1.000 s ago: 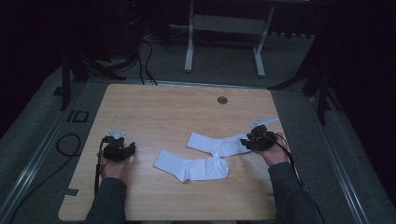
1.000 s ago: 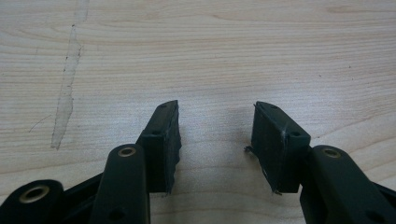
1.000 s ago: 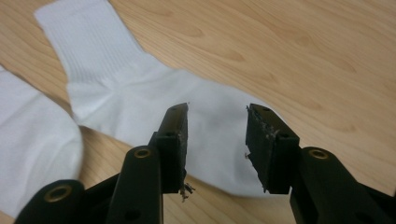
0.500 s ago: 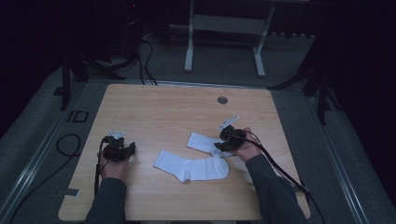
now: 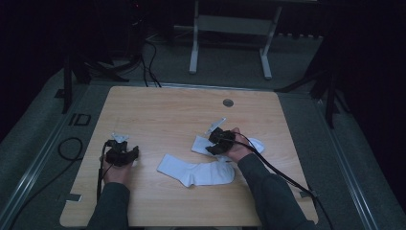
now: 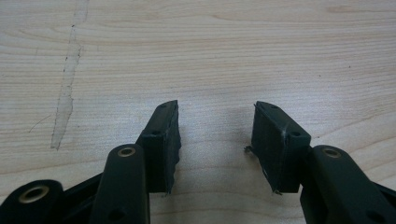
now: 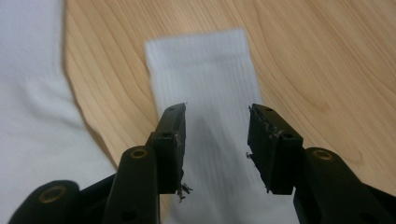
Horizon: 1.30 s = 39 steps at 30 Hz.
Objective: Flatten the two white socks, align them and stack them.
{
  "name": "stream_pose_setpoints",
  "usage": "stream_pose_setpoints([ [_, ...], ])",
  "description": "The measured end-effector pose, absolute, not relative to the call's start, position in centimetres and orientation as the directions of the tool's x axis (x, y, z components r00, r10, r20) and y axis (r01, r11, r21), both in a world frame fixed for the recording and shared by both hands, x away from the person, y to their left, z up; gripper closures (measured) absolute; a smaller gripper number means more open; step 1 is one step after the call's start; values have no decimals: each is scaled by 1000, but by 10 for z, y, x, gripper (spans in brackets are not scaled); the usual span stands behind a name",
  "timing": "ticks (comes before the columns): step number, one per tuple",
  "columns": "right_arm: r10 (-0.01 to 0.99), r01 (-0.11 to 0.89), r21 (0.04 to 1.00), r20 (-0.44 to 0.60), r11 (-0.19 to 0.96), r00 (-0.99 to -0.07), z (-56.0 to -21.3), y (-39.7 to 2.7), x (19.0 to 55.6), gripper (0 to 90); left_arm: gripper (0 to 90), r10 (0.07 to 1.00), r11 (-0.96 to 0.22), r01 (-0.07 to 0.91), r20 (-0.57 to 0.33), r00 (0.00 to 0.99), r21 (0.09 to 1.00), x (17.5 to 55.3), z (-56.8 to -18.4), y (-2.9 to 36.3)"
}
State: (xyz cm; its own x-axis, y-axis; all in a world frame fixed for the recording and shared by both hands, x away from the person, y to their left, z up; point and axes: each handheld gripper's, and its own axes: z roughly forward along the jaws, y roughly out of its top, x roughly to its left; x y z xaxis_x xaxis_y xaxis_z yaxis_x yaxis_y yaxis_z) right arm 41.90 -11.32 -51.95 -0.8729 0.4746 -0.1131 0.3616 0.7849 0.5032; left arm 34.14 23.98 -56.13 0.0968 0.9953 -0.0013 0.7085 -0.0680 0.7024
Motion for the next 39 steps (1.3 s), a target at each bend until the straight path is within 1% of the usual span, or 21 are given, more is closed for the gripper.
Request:
stream_pose_setpoints([
  [5,455,345,492,-121,799,-882,-519,-103,422,548,517,995,-68,709,-1,97,702,341,-561,240],
  [14,449,352,470,-109,810,-887,-523,-95,430,531,513,995,-69,708,-1,98,703,341,-561,240],
  [17,452,360,462,-102,810,-886,-526,-93,433,511,513,995,-68,708,-2,98,703,341,-561,240],
  [20,449,376,436,-75,818,-890,-532,-92,434,489,512,995,-68,708,-1,98,703,341,-561,240],
  [26,444,372,441,-67,817,-894,-534,-91,434,490,510,995,-69,708,-1,98,703,341,-561,239],
  [30,453,401,441,-14,803,-891,-535,-95,440,489,510,995,-69,707,0,98,704,341,-562,240],
  [33,456,406,439,-8,801,-890,-535,-95,441,505,510,995,-69,706,-1,98,704,341,-562,239],
  [36,466,415,441,-9,796,-885,-535,-95,441,564,510,995,-68,705,-1,98,706,341,-562,239],
  [37,466,415,441,-9,796,-885,-535,-95,441,564,510,995,-68,705,-1,98,706,341,-562,239],
  [38,469,417,443,-9,793,-883,-535,-95,442,592,510,995,-68,705,-2,98,706,341,-562,239],
  [39,476,423,445,-10,790,-879,-535,-96,442,666,510,995,-68,705,-2,98,706,341,-562,239],
])
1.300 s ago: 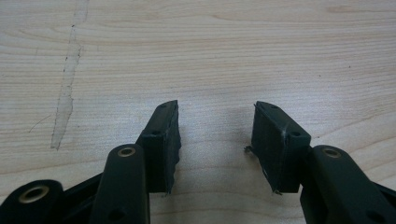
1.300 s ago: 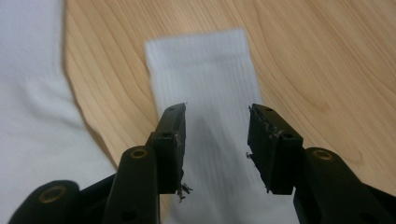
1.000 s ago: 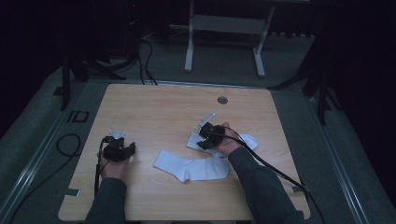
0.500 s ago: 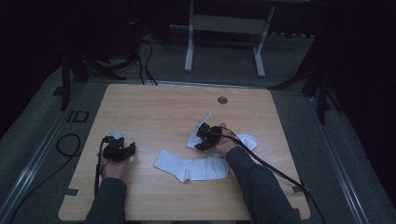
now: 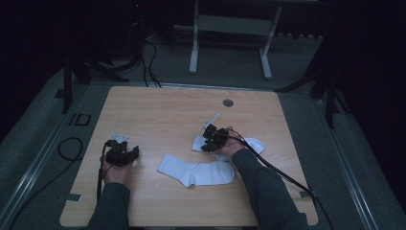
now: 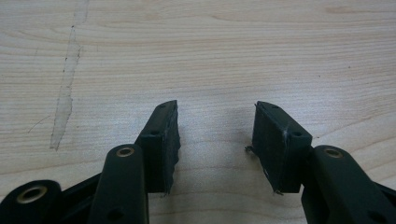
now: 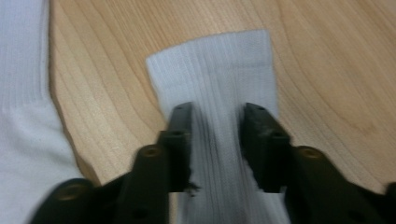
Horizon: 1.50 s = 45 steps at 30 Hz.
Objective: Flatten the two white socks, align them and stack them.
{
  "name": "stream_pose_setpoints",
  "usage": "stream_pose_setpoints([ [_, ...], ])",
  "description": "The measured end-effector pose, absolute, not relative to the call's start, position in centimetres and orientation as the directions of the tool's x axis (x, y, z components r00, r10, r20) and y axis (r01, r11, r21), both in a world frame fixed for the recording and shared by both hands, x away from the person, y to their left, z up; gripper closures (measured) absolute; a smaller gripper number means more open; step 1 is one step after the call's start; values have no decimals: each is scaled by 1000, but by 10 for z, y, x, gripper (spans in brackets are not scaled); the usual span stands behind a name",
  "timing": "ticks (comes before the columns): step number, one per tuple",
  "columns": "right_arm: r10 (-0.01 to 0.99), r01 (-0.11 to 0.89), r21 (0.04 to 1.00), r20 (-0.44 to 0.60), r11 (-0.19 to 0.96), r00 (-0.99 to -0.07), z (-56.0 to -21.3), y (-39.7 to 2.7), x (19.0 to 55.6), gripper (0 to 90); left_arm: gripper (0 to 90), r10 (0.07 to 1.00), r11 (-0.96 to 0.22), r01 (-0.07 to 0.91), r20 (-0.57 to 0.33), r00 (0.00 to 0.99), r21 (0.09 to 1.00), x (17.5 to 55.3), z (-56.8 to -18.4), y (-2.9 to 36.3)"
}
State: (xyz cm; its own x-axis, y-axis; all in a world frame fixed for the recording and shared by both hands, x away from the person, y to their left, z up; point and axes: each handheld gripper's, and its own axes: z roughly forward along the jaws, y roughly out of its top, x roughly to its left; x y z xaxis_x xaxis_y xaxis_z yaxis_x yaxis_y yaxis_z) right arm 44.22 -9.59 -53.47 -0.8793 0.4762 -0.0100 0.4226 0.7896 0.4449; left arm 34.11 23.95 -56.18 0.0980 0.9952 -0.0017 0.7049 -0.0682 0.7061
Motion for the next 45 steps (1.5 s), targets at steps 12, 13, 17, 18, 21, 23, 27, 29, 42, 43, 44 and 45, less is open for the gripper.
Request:
stream_pose_setpoints([
  [12,482,403,445,-75,800,-873,-529,-98,439,827,508,995,-69,705,-2,100,706,341,-562,240],
  [13,482,403,445,-75,800,-873,-529,-98,439,827,508,995,-69,705,-2,100,706,341,-562,240],
  [17,478,376,487,-100,788,-873,-506,-105,433,826,508,995,-69,705,-2,99,706,341,-562,239],
  [18,478,370,501,-103,783,-872,-500,-107,431,826,508,995,-69,705,-1,99,706,341,-562,239],
  [21,487,365,543,-94,756,-868,-483,-113,428,825,508,995,-70,706,0,99,705,341,-562,239],
  [23,489,364,557,-89,747,-868,-478,-115,428,826,508,995,-69,706,-1,99,705,341,-562,239],
  [27,490,352,600,-77,718,-868,-461,-121,422,825,507,995,-70,706,0,98,705,341,-562,239],
  [29,487,346,605,-79,717,-870,-456,-121,420,823,507,995,-68,704,-1,97,707,341,-562,239],
  [42,428,268,644,-103,717,-898,-428,-119,390,821,506,995,-67,704,-3,97,707,341,-562,239],
  [43,425,260,650,-107,714,-899,-425,-121,387,821,505,995,-65,705,-4,96,707,341,-562,239],
  [44,423,254,654,-111,713,-899,-421,-123,385,822,505,995,-65,706,-4,96,705,341,-562,239],
  [45,422,249,658,-115,710,-899,-418,-124,383,821,505,995,-65,706,-4,96,706,341,-562,239],
])
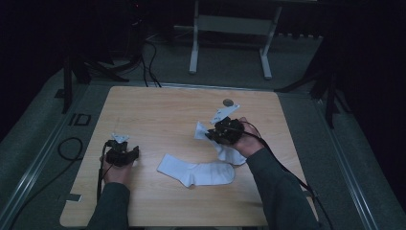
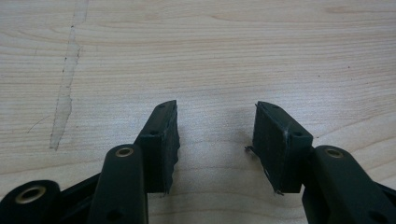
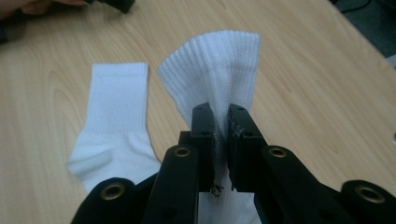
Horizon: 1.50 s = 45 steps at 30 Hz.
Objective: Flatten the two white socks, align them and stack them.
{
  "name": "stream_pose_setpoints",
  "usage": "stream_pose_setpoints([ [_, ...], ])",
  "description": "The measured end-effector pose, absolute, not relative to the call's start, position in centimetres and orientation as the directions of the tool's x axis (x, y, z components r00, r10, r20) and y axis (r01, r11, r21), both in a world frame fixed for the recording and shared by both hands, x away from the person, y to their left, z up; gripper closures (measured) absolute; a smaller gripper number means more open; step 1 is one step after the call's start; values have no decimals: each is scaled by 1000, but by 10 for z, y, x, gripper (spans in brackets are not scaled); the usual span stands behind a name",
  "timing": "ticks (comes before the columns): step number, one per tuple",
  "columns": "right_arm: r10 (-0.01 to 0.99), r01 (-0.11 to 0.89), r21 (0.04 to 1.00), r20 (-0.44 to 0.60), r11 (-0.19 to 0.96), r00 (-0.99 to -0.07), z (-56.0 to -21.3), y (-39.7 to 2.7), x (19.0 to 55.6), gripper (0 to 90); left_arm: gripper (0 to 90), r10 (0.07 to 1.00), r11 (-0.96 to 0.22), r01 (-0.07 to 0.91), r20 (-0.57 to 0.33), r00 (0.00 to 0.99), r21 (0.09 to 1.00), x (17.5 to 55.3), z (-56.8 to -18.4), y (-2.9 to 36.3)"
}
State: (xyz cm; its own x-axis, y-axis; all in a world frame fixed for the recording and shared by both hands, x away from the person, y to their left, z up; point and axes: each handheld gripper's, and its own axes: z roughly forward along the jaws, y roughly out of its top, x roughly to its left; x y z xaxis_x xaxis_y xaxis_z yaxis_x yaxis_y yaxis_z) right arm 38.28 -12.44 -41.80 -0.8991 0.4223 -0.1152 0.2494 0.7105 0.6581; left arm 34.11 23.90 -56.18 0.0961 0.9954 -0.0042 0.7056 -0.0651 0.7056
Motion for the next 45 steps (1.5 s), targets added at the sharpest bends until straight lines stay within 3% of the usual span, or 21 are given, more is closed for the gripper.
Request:
stream_pose_setpoints([
  [12,398,197,711,-127,675,-908,-381,-136,363,821,504,995,-68,705,-2,98,706,341,-562,239],
  [19,332,133,717,-143,684,-933,-373,-122,339,818,504,995,-68,706,-2,99,705,341,-562,239],
  [28,315,198,683,-50,703,-948,-421,-87,331,816,512,995,-69,710,-2,99,701,340,-561,238],
  [36,363,278,663,10,695,-932,-460,-66,333,816,674,982,-119,685,-15,187,719,328,-552,228],
  [45,415,332,647,26,687,-909,-485,-52,337,815,702,967,-141,683,-47,249,717,317,-550,216],
])
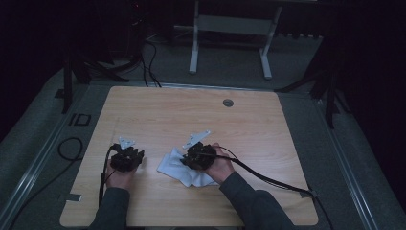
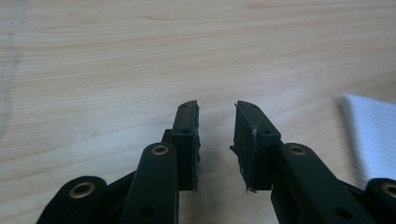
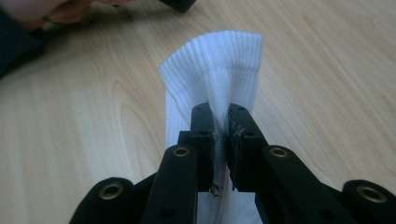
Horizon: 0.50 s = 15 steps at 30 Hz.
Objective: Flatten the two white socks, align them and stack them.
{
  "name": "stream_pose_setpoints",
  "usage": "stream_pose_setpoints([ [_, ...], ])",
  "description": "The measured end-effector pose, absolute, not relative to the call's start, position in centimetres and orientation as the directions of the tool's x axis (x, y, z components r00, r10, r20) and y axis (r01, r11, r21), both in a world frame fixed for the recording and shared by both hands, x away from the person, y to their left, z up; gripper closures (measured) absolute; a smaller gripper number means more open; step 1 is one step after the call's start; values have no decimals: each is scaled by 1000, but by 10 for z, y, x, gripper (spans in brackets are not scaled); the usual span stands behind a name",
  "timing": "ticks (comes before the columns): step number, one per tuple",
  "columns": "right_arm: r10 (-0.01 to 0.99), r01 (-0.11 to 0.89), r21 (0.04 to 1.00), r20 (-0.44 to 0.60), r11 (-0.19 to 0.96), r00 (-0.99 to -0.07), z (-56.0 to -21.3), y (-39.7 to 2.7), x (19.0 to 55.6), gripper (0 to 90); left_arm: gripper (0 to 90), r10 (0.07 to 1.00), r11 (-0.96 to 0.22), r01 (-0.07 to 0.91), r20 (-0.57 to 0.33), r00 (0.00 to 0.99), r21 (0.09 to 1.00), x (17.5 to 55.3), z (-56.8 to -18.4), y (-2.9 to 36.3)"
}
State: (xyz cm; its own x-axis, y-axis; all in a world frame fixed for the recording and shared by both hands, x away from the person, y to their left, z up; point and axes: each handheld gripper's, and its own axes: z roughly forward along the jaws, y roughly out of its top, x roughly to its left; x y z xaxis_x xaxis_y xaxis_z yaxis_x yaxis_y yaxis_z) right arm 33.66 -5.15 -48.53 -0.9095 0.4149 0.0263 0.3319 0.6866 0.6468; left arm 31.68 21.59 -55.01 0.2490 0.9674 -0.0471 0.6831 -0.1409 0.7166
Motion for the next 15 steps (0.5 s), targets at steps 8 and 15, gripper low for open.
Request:
stream_pose_setpoints([
  [8,426,363,644,63,673,-902,-495,-43,341,815,783,928,-247,669,-29,372,701,300,-550,187],
  [15,428,365,650,67,667,-901,-491,-44,345,815,894,904,-300,681,-29,426,668,297,-555,174],
])
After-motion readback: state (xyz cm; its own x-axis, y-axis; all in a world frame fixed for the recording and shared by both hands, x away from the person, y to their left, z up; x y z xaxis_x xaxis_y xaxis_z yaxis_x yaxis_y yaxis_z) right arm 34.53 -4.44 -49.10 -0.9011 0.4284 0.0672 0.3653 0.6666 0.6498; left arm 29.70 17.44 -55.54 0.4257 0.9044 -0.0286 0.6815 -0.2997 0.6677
